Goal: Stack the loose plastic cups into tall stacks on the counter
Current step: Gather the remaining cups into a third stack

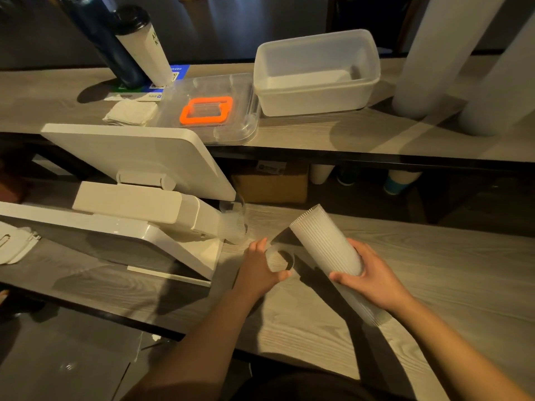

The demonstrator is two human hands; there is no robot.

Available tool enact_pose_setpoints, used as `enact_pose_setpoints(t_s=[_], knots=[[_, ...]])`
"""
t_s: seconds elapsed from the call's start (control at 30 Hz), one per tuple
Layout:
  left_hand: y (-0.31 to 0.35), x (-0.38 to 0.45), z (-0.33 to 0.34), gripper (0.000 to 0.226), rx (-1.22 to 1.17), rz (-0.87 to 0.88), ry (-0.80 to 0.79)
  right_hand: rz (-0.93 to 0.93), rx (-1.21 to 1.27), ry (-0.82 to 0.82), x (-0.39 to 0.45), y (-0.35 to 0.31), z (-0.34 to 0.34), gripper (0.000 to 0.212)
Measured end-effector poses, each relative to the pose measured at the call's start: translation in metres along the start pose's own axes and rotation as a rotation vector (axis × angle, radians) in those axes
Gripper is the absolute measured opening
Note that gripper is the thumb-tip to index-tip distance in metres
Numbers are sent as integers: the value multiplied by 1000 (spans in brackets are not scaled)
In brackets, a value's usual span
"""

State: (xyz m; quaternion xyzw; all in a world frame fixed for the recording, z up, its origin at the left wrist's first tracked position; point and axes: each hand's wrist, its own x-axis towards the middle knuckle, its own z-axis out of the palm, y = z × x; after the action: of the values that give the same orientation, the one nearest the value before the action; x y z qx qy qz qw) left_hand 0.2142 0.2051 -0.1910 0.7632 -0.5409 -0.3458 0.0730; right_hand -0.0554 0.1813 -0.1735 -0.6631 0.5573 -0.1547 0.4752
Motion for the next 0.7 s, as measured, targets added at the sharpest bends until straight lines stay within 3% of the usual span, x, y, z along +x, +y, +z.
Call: enact_pose_setpoints(t_s=[0.13, 0.37, 0.57, 0.7], knots=[[-5, 11, 15, 111, 118, 57, -48, 30, 1, 13, 1, 7, -1, 87], [-2, 24, 16, 83, 47, 87, -55, 57, 24, -2, 5, 12, -1, 97], [8, 23, -7, 74, -603, -145, 118, 53, 33, 10, 10, 14, -6, 89], [10, 18, -35, 77, -901, -206, 166, 59, 19, -60, 11, 13, -8, 91]])
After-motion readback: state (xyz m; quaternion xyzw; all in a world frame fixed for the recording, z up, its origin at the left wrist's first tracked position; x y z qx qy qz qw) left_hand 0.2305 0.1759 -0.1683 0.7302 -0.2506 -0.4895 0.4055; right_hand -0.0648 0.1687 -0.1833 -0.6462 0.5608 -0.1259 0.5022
